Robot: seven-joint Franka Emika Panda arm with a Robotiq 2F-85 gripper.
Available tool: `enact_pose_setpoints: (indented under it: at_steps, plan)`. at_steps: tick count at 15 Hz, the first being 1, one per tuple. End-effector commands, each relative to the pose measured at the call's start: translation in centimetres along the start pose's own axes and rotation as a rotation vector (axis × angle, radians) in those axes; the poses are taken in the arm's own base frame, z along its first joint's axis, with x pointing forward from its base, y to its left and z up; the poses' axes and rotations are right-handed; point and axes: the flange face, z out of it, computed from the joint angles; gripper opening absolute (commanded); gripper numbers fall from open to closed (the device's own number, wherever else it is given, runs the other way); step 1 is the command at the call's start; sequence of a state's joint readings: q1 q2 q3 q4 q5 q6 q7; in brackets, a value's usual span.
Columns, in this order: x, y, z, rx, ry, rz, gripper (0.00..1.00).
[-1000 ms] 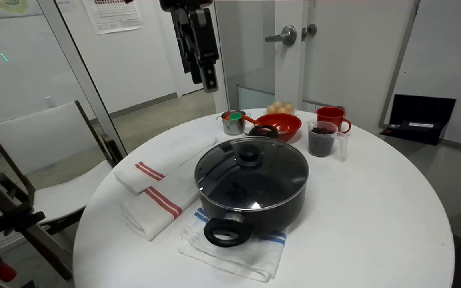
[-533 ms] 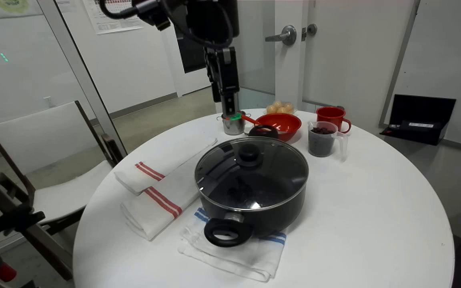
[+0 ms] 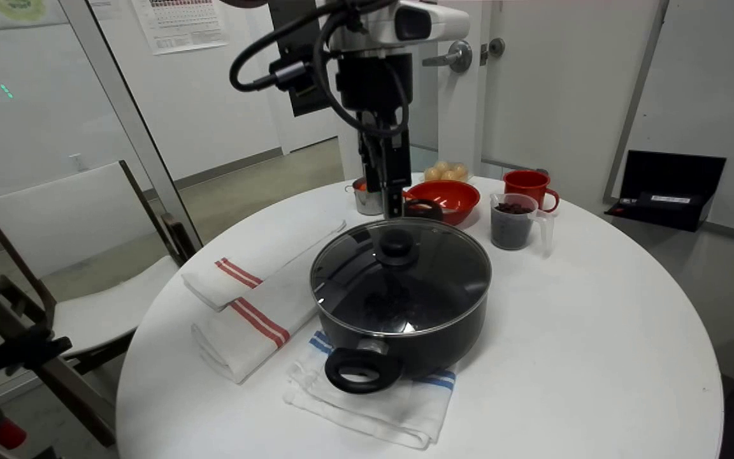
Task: Remove the lid from the pot
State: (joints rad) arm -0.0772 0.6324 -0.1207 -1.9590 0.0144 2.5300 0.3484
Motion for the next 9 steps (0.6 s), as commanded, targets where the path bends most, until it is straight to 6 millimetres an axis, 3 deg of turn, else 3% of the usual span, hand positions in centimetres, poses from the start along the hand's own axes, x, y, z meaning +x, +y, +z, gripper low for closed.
enact_pose_setpoints:
  at_steps: [1,9]
  plan:
    - [1.8,0.1,1.6,0.02,-0.019,0.007,1.0]
    - [2.5,0.0,4.4,0.047,-0.046,0.023,1.0]
